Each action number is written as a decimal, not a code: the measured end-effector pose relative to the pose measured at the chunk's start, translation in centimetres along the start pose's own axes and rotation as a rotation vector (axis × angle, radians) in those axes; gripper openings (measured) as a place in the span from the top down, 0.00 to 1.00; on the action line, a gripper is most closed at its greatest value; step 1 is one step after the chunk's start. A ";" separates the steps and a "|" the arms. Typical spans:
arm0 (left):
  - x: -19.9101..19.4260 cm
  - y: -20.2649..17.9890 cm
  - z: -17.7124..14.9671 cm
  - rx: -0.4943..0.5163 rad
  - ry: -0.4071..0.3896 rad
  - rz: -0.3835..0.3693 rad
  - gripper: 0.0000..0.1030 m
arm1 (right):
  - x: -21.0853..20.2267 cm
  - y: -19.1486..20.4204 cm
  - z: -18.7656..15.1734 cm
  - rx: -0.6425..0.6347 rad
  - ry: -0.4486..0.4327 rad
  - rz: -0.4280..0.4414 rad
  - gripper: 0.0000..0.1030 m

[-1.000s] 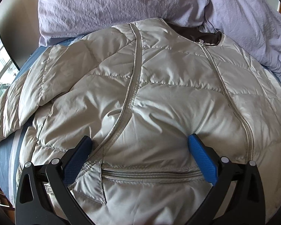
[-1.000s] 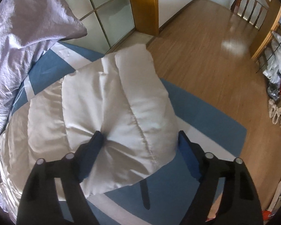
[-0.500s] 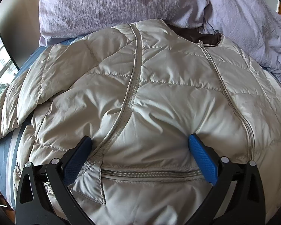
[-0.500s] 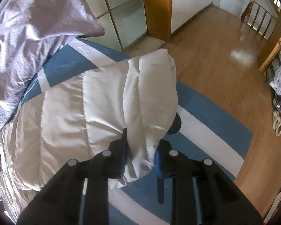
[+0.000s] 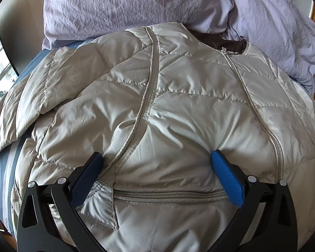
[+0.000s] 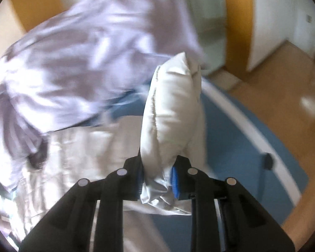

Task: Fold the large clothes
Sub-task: 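Lift the sleeve with the right gripper and lay it across the jacket front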

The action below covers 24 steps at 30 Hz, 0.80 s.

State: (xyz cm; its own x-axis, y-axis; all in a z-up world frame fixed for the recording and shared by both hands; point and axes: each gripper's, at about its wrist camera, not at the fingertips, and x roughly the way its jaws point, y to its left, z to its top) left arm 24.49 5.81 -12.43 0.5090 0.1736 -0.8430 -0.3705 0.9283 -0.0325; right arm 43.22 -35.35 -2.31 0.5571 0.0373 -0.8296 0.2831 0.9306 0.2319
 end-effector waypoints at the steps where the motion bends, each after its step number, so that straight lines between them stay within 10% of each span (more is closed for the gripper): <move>1: -0.1 0.1 0.0 0.004 0.002 -0.005 0.01 | 0.2 1.9 0.2 -0.029 0.005 0.034 0.79; 14: -2.7 2.6 -1.0 -0.039 -0.023 -0.008 0.01 | 4.9 21.8 -5.6 -0.310 0.239 0.325 0.80; 24: -3.9 5.8 -2.0 -0.105 -0.036 0.026 0.01 | 6.9 30.1 -12.5 -0.444 0.381 0.369 0.80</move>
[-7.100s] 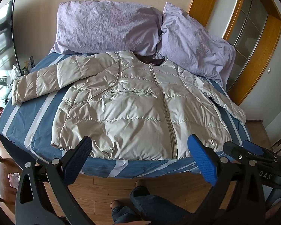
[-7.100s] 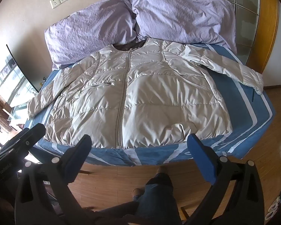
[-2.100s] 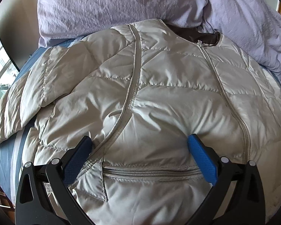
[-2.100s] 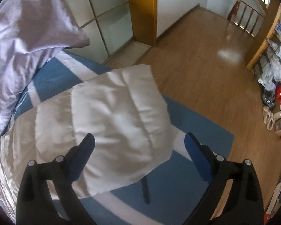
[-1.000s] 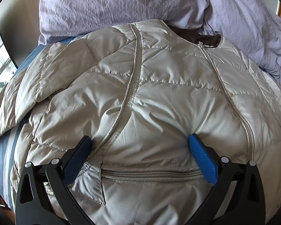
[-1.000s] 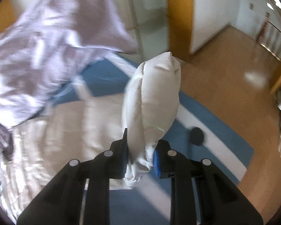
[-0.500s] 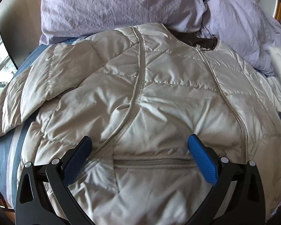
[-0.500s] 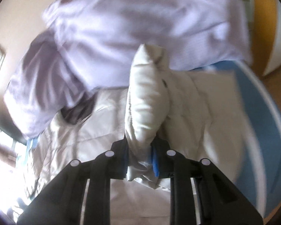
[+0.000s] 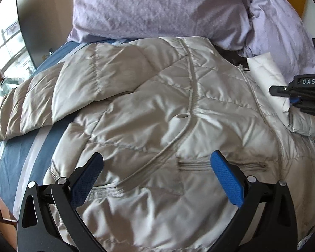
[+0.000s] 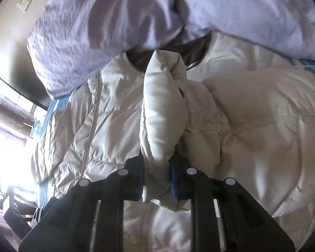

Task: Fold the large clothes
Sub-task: 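Lift the sleeve with the right gripper and lay it across the jacket front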

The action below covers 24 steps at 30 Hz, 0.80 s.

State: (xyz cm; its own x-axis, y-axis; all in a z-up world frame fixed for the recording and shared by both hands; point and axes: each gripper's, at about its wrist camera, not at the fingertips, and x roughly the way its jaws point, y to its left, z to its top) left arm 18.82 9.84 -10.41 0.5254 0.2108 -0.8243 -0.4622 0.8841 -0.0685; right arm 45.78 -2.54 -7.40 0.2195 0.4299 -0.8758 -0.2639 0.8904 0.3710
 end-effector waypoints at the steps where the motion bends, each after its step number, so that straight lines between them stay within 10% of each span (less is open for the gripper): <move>1: 0.1 0.2 -0.1 -0.004 0.002 0.004 0.01 | 0.6 0.4 -0.1 -0.005 0.010 -0.007 0.80; 12: 0.4 0.6 -0.2 0.003 0.002 0.010 0.01 | 1.6 2.1 -1.0 -0.053 0.022 -0.021 0.52; 24: 0.2 0.8 -0.4 0.003 0.001 0.006 0.01 | -1.8 -0.1 0.8 0.031 -0.078 -0.049 0.45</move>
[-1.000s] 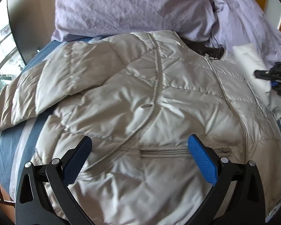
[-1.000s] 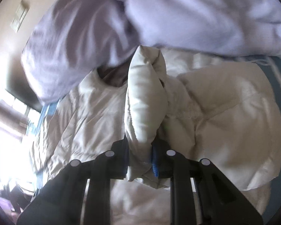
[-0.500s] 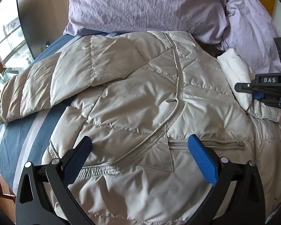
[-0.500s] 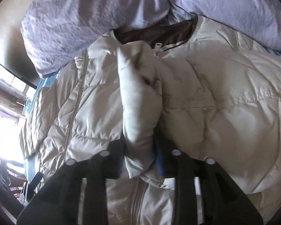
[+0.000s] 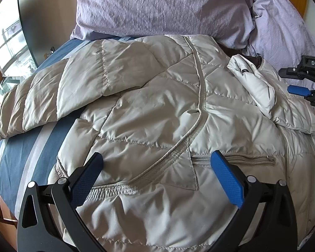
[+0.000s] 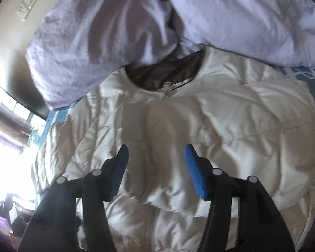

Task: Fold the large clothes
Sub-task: 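Lift the sleeve with the right gripper and lay it across the jacket front, then reach the left gripper to the other sleeve cuff and close on it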

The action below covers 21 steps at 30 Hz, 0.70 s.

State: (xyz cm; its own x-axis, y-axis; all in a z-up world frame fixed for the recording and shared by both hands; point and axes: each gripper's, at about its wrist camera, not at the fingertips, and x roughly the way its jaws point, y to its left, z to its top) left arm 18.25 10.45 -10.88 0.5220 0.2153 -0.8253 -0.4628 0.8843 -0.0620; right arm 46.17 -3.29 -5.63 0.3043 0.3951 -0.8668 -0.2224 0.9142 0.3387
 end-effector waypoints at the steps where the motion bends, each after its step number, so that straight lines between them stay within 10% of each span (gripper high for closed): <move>1: 0.0 0.0 0.0 0.001 0.001 -0.001 0.01 | 0.2 -0.3 0.0 0.003 0.004 -0.021 0.45; 21: -0.7 1.0 0.3 -0.020 -0.010 0.004 0.01 | 4.6 2.4 -3.2 -0.095 0.037 -0.180 0.17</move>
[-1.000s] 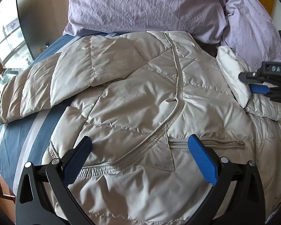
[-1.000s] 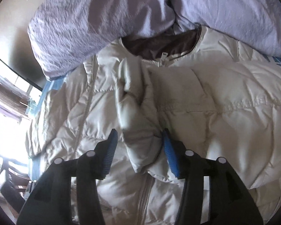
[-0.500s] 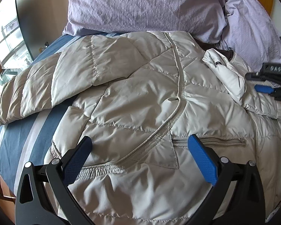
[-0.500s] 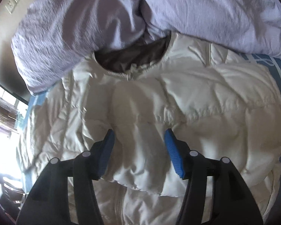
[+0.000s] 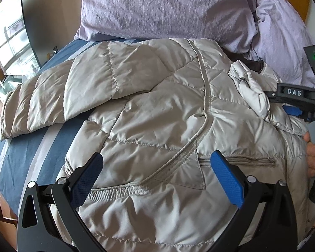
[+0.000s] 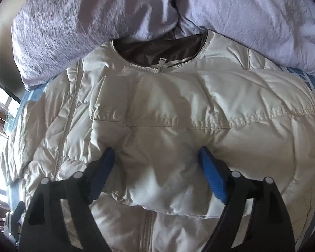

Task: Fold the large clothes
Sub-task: 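Reach the left gripper to the other sleeve cuff and close on it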

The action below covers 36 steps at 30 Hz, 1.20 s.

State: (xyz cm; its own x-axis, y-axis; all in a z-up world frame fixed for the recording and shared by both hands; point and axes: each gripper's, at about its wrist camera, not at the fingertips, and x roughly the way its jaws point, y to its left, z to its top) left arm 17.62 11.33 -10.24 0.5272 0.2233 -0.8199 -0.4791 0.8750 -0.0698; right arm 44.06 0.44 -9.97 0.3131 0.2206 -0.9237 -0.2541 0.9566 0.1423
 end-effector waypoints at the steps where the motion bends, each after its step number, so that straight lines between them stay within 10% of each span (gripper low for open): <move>1: 0.0 0.1 0.0 -0.004 0.000 0.002 0.01 | 0.2 0.1 -0.1 -0.006 0.000 -0.010 0.16; 18: -0.4 4.6 1.4 -0.111 -0.025 0.066 0.01 | 2.1 0.8 -1.4 -0.065 -0.063 -0.106 0.02; 36: 1.3 17.4 3.8 -0.347 -0.005 0.232 0.01 | 1.8 0.8 -2.4 -0.068 -0.146 -0.107 0.02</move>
State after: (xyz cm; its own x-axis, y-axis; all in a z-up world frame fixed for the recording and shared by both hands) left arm 12.68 28.48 -10.35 0.3800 0.4005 -0.8338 -0.7933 0.6047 -0.0711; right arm 42.22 1.14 -12.40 0.4703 0.1482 -0.8700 -0.2718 0.9622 0.0170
